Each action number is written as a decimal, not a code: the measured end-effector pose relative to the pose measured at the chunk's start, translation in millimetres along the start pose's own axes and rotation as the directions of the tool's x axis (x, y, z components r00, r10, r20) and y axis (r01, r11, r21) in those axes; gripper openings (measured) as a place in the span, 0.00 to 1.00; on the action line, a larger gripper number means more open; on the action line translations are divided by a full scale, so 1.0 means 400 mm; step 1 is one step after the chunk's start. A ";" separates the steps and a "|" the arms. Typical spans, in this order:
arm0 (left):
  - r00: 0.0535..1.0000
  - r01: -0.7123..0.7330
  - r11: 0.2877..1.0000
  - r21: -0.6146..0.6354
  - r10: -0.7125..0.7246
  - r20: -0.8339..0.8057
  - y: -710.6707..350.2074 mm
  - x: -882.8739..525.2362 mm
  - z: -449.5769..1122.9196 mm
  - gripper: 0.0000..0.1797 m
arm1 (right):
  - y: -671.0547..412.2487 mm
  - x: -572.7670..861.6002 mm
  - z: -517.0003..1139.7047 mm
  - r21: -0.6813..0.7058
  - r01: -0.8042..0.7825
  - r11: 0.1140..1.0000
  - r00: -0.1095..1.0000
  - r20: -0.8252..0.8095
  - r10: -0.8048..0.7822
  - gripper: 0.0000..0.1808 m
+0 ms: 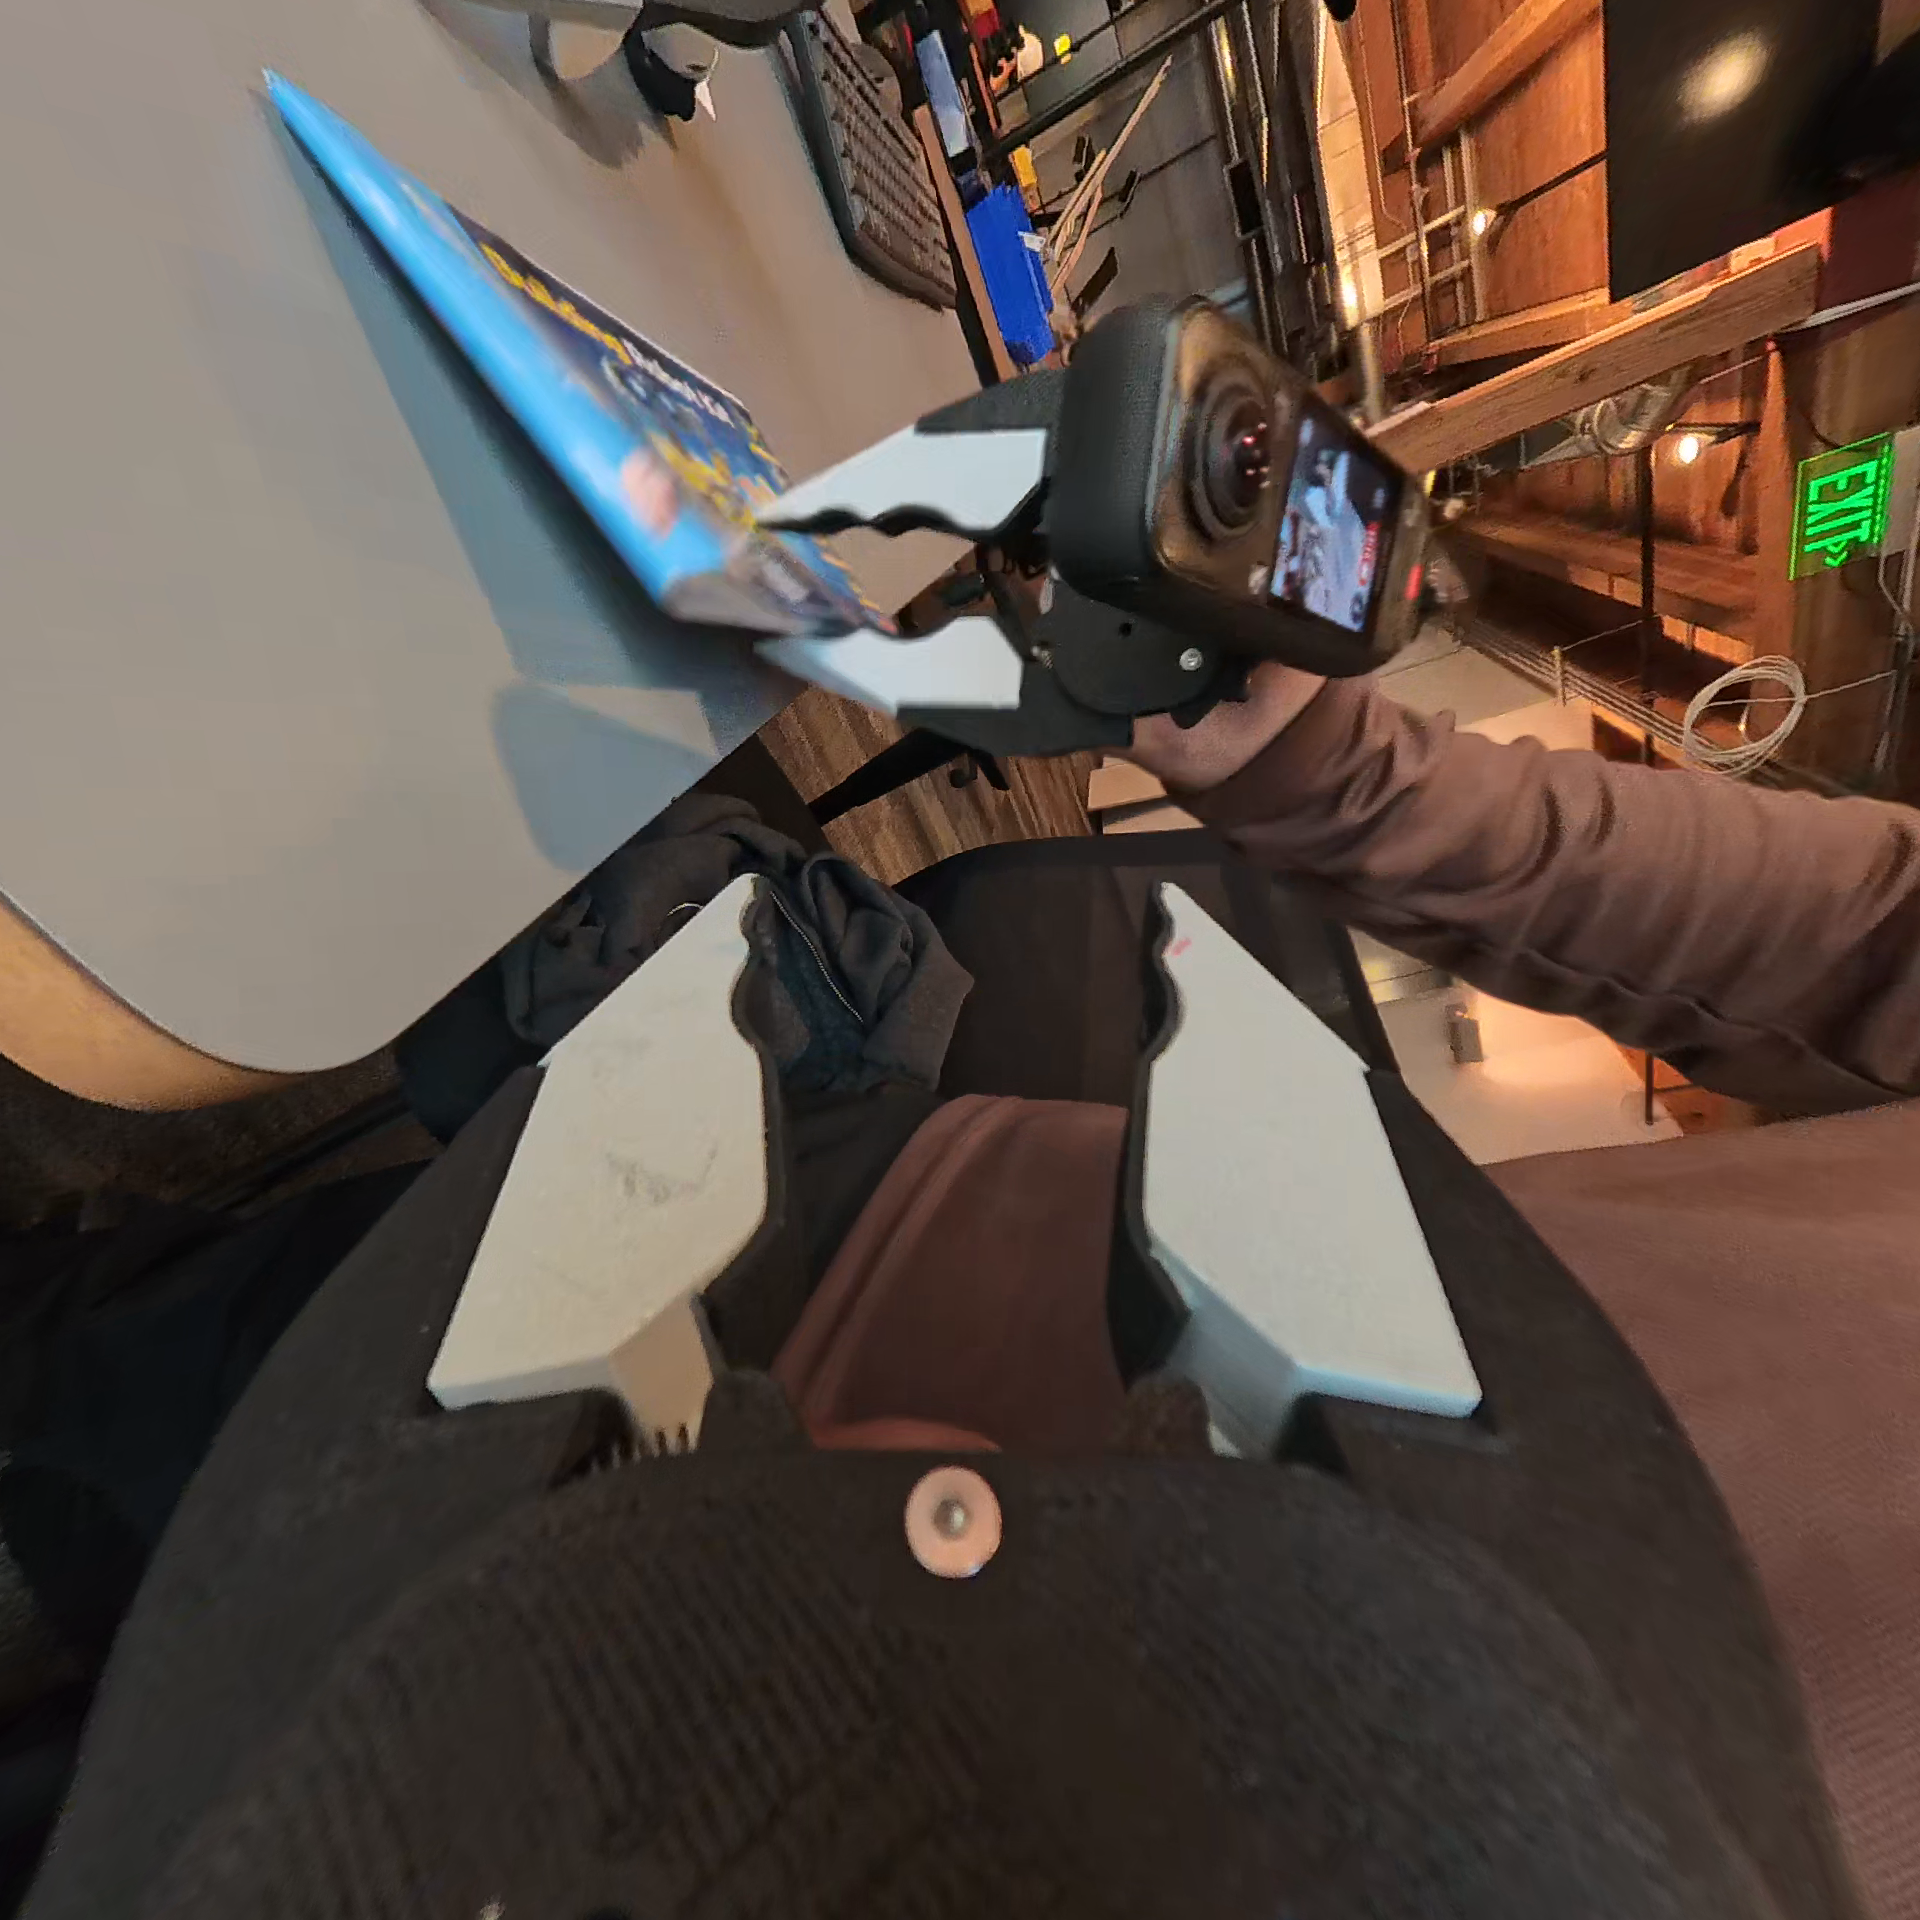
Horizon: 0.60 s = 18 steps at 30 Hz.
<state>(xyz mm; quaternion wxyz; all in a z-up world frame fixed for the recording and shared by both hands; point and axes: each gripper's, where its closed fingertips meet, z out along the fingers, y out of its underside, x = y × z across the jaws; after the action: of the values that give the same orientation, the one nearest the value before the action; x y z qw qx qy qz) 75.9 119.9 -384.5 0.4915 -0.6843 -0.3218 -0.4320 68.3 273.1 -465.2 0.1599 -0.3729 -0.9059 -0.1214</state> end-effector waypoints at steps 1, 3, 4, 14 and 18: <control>1.000 -0.004 1.000 -0.006 0.004 -0.003 -0.002 0.002 -0.002 0.39 | -0.010 -0.020 -0.003 0.023 -0.021 1.000 0.999 0.045 0.020 0.22; 0.999 -0.015 1.000 -0.022 0.015 -0.032 -0.004 0.015 -0.008 0.38 | -0.054 -0.051 -0.043 0.136 -0.036 0.990 0.992 0.129 0.018 0.21; 0.997 -0.022 0.999 -0.033 0.020 -0.071 -0.002 0.030 -0.013 0.38 | -0.086 -0.066 -0.078 0.208 -0.043 0.977 0.983 0.182 0.005 0.24; 0.939 -0.085 0.986 -0.146 0.030 -0.343 -0.002 0.193 -0.090 0.41 | -0.288 -0.212 -0.234 0.554 0.002 0.832 0.846 0.442 -0.297 0.38; 0.936 -0.119 0.959 -0.257 0.022 -0.351 0.033 0.223 -0.122 0.41 | -0.321 -0.269 -0.251 0.626 0.126 0.769 0.821 0.370 -0.435 0.37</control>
<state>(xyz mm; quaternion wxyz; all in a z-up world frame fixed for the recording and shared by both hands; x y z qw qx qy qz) 111.4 70.8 -301.8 0.4559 -0.6706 -0.1427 -0.5675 68.5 81.6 -426.7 0.0066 -0.1798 -0.9553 0.2345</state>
